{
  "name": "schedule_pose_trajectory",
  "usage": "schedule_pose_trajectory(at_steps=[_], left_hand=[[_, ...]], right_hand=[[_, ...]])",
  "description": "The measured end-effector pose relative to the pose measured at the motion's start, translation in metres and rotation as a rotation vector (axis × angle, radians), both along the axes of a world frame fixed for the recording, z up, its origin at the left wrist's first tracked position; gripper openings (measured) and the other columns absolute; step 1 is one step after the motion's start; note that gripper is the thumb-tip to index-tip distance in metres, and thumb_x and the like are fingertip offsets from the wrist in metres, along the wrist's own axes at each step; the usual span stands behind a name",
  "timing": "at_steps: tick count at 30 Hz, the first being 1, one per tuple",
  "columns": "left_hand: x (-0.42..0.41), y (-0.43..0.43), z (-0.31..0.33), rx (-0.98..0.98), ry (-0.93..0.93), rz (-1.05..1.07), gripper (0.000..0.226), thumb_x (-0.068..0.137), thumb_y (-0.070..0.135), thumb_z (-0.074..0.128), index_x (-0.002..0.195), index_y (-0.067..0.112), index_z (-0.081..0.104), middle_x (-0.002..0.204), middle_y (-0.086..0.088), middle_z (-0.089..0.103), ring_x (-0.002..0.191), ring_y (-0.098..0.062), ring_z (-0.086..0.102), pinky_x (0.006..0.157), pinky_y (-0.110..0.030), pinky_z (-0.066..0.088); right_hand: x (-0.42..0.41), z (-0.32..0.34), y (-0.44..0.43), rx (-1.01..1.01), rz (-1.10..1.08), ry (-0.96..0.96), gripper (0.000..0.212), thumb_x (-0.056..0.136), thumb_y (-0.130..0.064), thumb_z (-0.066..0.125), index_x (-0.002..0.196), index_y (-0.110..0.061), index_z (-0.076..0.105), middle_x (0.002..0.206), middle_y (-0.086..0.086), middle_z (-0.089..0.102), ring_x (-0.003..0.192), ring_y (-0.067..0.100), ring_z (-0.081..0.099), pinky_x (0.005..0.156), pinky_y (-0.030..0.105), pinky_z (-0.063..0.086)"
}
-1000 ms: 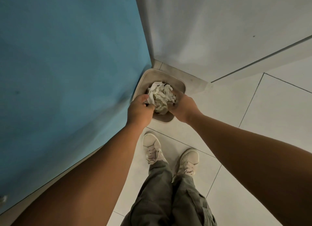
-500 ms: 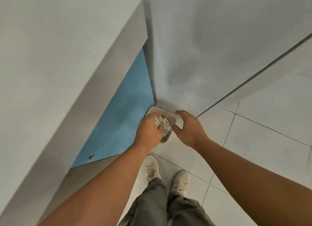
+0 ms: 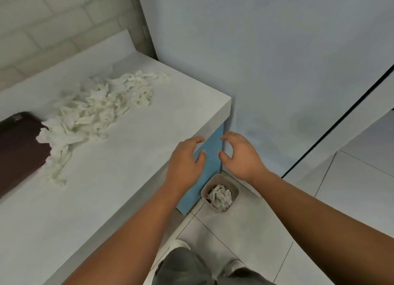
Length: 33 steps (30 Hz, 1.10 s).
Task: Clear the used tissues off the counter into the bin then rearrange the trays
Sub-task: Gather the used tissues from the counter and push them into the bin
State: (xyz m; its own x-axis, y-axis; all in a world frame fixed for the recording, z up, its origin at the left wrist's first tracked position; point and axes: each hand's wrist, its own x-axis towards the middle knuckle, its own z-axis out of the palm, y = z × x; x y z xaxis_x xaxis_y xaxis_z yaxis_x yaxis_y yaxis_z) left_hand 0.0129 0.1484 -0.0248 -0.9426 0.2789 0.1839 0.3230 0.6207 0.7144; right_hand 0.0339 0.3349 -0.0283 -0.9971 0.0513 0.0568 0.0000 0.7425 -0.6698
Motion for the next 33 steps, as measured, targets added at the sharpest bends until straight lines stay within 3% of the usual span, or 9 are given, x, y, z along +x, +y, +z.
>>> schedule_pose_trajectory(at_steps=[2, 8, 12, 16, 23, 27, 30, 33], left_hand=[[0.0, -0.022, 0.015, -0.01, 0.051, 0.04, 0.037, 0.093, 0.017, 0.06, 0.13, 0.018, 0.06, 0.128, 0.005, 0.063, 0.117, -0.012, 0.055, 0.1, -0.019, 0.038], [0.004, -0.102, 0.043, -0.003, 0.109, 0.217, 0.036, 0.094, 0.018, 0.062, 0.13, 0.019, 0.06, 0.129, 0.003, 0.062, 0.12, -0.016, 0.055, 0.102, -0.034, 0.047], [0.009, -0.168, 0.041, -0.034, 0.063, 0.369, 0.034, 0.094, 0.019, 0.063, 0.128, 0.02, 0.06, 0.129, 0.003, 0.062, 0.119, -0.018, 0.056, 0.102, -0.034, 0.047], [0.011, -0.232, 0.029, -0.129, -0.026, 0.528, 0.032, 0.094, 0.024, 0.063, 0.125, 0.025, 0.061, 0.131, 0.006, 0.06, 0.122, -0.017, 0.052, 0.104, -0.03, 0.041], [-0.016, -0.325, 0.019, -0.221, -0.04, 0.579, 0.033, 0.09, 0.018, 0.066, 0.122, 0.02, 0.064, 0.126, 0.002, 0.062, 0.119, -0.023, 0.05, 0.097, -0.024, 0.035], [-0.037, -0.356, 0.012, -0.253, -0.052, 0.55, 0.035, 0.091, 0.02, 0.066, 0.125, 0.017, 0.062, 0.125, 0.001, 0.06, 0.115, -0.019, 0.047, 0.094, -0.022, 0.036], [-0.046, -0.371, 0.007, -0.247, -0.036, 0.528, 0.035, 0.09, 0.023, 0.067, 0.125, 0.018, 0.062, 0.124, 0.005, 0.058, 0.112, -0.014, 0.045, 0.093, -0.018, 0.034], [-0.053, -0.38, 0.005, -0.23, -0.014, 0.509, 0.034, 0.091, 0.029, 0.065, 0.124, 0.021, 0.062, 0.121, 0.009, 0.056, 0.111, -0.009, 0.044, 0.094, -0.017, 0.034]], right_hand=[[-0.004, 0.015, -0.019, 0.002, 0.052, 0.026, 0.044, 0.088, -0.023, 0.064, 0.13, -0.01, 0.056, 0.136, 0.009, 0.054, 0.13, 0.023, 0.045, 0.109, 0.026, 0.03], [-0.022, 0.038, -0.092, -0.002, 0.235, 0.065, 0.04, 0.09, -0.029, 0.061, 0.126, -0.013, 0.057, 0.133, 0.004, 0.055, 0.126, 0.021, 0.047, 0.107, 0.03, 0.036], [-0.034, 0.042, -0.152, 0.013, 0.343, 0.057, 0.04, 0.092, -0.029, 0.059, 0.13, -0.017, 0.055, 0.137, 0.0, 0.052, 0.127, 0.016, 0.045, 0.101, 0.017, 0.03], [-0.048, 0.038, -0.215, 0.012, 0.451, 0.016, 0.04, 0.094, -0.028, 0.058, 0.133, -0.019, 0.053, 0.14, -0.001, 0.049, 0.124, 0.012, 0.048, 0.097, 0.012, 0.028], [-0.084, 0.029, -0.311, 0.076, 0.537, 0.011, 0.04, 0.097, -0.032, 0.054, 0.134, -0.017, 0.053, 0.139, -0.001, 0.051, 0.126, 0.016, 0.047, 0.099, 0.016, 0.032], [-0.109, 0.031, -0.361, 0.134, 0.55, 0.011, 0.052, 0.099, -0.037, 0.05, 0.145, -0.017, 0.039, 0.156, -0.002, 0.031, 0.135, 0.018, 0.042, 0.107, 0.029, 0.038], [-0.126, 0.029, -0.391, 0.221, 0.497, 0.005, 0.056, 0.099, -0.033, 0.049, 0.15, -0.021, 0.029, 0.162, -0.005, 0.013, 0.13, 0.019, 0.048, 0.099, 0.035, 0.047], [-0.143, 0.023, -0.409, 0.271, 0.461, 0.044, 0.053, 0.098, -0.023, 0.05, 0.148, -0.017, 0.032, 0.159, -0.001, 0.023, 0.121, 0.022, 0.055, 0.094, 0.033, 0.049]])
